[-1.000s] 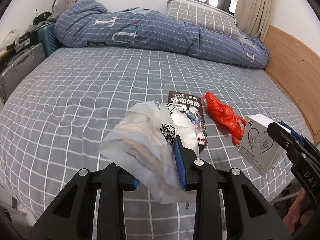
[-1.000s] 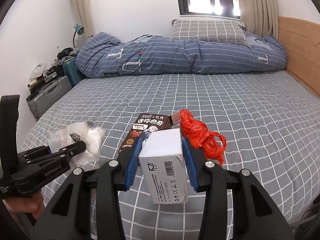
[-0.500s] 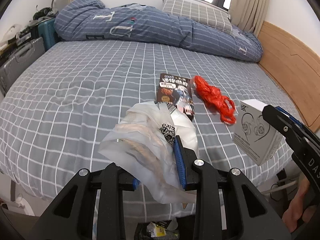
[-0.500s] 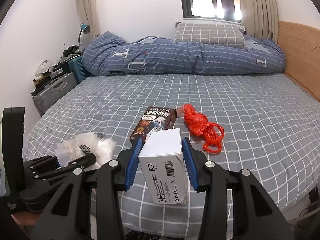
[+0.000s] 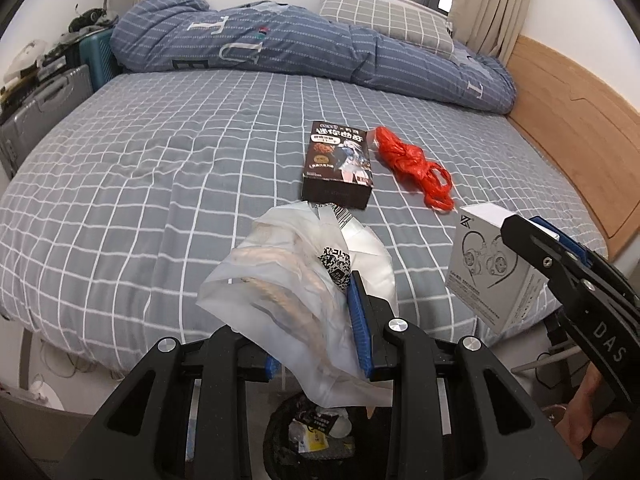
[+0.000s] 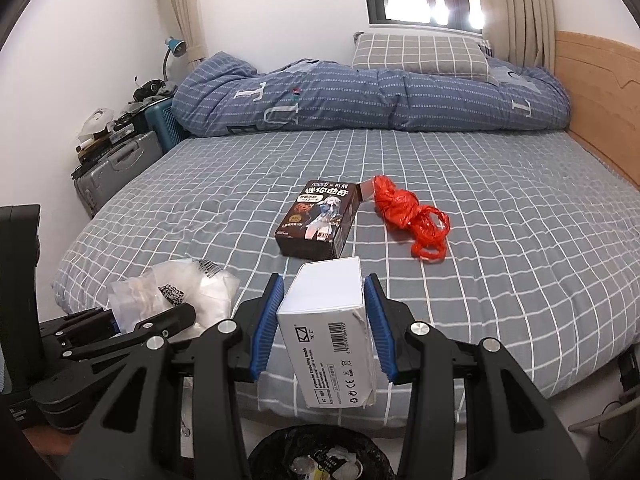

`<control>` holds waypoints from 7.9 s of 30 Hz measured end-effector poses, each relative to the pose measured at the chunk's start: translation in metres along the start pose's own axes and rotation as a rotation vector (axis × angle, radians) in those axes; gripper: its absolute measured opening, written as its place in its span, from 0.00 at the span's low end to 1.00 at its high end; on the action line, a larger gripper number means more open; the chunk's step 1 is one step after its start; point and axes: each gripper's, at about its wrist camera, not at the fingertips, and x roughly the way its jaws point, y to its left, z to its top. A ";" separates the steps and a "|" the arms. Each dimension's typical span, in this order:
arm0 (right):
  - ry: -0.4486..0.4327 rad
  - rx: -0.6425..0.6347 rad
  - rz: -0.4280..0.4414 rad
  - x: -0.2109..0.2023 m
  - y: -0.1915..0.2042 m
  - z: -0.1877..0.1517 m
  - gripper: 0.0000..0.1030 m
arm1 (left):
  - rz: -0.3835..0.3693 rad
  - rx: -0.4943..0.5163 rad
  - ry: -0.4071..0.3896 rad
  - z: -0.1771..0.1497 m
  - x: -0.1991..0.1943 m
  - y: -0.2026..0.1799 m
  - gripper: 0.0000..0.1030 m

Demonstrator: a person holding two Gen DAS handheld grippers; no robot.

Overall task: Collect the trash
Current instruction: 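Carry the white bag and white box with both grippers over the bin, then open the left gripper to drop the white bag while the right drops the box, then move both grippers back over the bed toward the brown box and red bag, then grasp the brown cookie box with the left gripper while the right grasps the red bag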

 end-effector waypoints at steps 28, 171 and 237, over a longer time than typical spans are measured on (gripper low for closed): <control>0.099 0.054 -0.012 -0.052 0.005 -0.080 0.39 | 0.008 -0.028 0.131 -0.097 -0.047 -0.007 0.28; 0.018 -0.009 -0.223 0.065 -0.080 -0.005 0.93 | 0.072 0.007 -0.025 0.029 0.062 -0.009 0.94; 0.179 0.049 -0.127 0.263 -0.132 0.091 0.31 | 0.015 0.048 0.075 0.151 0.227 -0.016 0.86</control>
